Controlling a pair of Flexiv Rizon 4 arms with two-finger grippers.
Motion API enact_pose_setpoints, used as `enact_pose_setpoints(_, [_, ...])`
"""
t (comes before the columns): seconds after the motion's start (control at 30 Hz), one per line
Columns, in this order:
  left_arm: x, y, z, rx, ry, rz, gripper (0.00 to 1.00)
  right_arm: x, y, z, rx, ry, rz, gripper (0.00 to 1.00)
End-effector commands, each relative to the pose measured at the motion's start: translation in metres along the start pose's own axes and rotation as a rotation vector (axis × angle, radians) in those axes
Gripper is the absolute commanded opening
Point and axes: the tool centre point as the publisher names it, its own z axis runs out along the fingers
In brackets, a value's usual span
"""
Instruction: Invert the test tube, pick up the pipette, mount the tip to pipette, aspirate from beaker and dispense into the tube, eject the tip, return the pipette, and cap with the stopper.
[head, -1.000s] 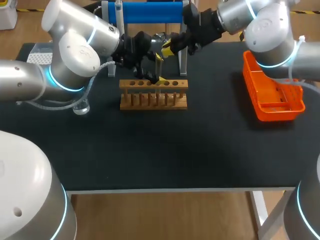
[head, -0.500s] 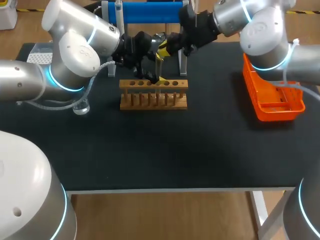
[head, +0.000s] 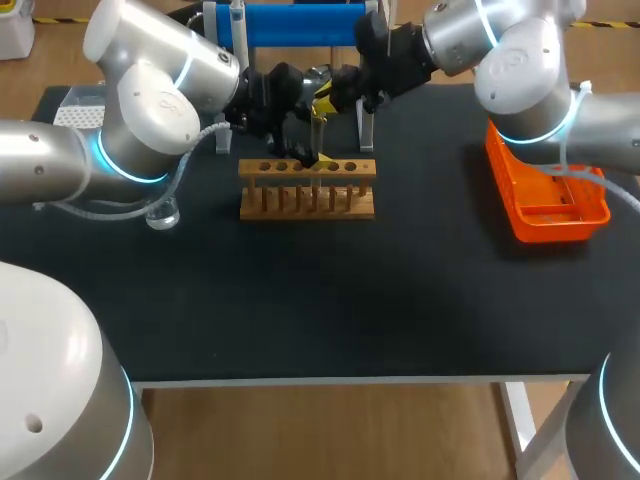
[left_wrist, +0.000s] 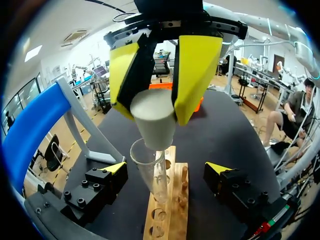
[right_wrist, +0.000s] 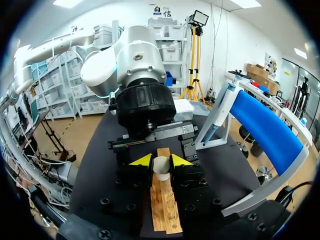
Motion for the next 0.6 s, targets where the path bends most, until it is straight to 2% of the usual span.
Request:
enact_pose_setpoints(0.03, [-0.0011,-0.0007,-0.0004,-0.003,0.004,-0.001,1.00,-0.0004,-0.0024,0.0039,0.001,0.000,-0.001,0.00])
enact_pose_setpoints(0.6, [-0.0011,-0.0007,-0.0004,-0.003,0.004,-0.001,1.00,-0.0005,0.0004,0.0018,-0.004,-0.007,-0.007,0.00])
